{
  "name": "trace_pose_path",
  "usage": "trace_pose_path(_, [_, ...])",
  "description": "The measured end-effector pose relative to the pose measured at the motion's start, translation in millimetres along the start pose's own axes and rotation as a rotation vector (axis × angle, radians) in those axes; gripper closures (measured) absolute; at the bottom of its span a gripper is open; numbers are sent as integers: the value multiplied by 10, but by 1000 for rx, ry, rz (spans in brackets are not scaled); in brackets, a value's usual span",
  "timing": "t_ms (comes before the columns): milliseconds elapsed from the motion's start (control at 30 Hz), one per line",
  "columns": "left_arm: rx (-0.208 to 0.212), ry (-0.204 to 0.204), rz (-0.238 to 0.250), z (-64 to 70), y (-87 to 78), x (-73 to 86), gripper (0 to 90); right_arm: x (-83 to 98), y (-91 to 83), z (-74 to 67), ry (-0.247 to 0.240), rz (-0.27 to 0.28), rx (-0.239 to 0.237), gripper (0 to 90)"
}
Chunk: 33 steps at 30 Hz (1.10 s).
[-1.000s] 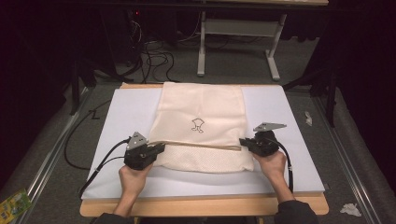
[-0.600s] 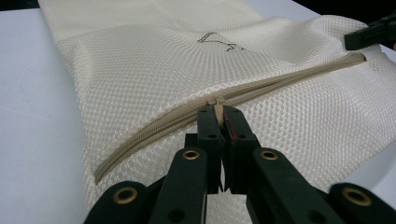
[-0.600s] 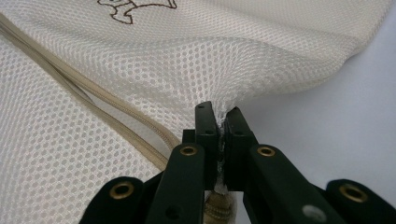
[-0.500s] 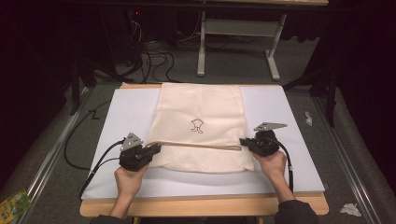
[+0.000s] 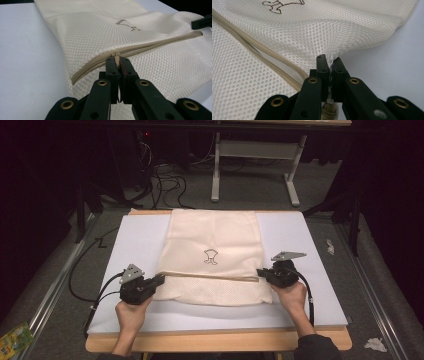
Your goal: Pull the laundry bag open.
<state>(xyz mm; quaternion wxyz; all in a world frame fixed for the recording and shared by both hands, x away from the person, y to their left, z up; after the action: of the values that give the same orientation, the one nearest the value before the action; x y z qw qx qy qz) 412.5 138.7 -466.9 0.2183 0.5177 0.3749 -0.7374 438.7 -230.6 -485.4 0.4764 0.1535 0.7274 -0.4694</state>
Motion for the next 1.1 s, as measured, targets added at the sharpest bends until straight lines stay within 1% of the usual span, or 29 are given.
trace_pose_path(133, [-5,-13,3,-45,-37,10,876,6,-7,11,6,-1,0,883])
trace_pose_path(233, [-9,-9,-3,-51,-54,17,876,4,-14,18,2,1,2,883])
trace_pose_path(300, [-8,-8,-5,-51,-56,20,876,1,-18,18,10,2,1,883])
trace_pose_path(500, [-6,-10,-11,-45,-58,27,876,0,-20,26,10,4,-3,883])
trace_pose_path(567, [-19,-10,-14,-64,-73,27,876,0,-31,39,3,0,8,883])
trace_pose_path(700, [-24,-21,-15,-113,-123,34,876,10,-76,96,27,7,13,883])
trace_pose_path(733, [-26,-20,-17,-120,-127,43,876,15,-83,105,26,6,12,883])
trace_pose_path(867, [-36,-25,-28,-154,-124,81,876,21,-62,97,25,10,9,883])
trace_pose_path(933, [-42,-20,-32,-162,-125,88,876,24,-59,91,24,8,8,884])
trace_pose_path(967, [-52,-14,-36,-174,-137,93,876,23,-63,93,23,9,11,884])
trace_pose_path(1033, [-50,-23,-37,-191,-153,104,876,33,-79,113,34,11,13,883])
trace_pose_path(1100, [-49,-23,-48,-205,-157,128,876,45,-86,125,34,12,16,884])
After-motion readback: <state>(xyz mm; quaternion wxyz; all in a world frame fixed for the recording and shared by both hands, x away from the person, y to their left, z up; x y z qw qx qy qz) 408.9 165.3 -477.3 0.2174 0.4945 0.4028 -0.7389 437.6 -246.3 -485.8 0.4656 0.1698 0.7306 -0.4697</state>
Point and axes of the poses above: each handheld gripper's, and its own axes: y roughly forward along the jaws, x roughly out of its underside, z roughly to its right, the point moved 8 cm from there along y, roughly forward along the jaws, and after that the axes turned 10 degrees about z, right-handed, at the moved point
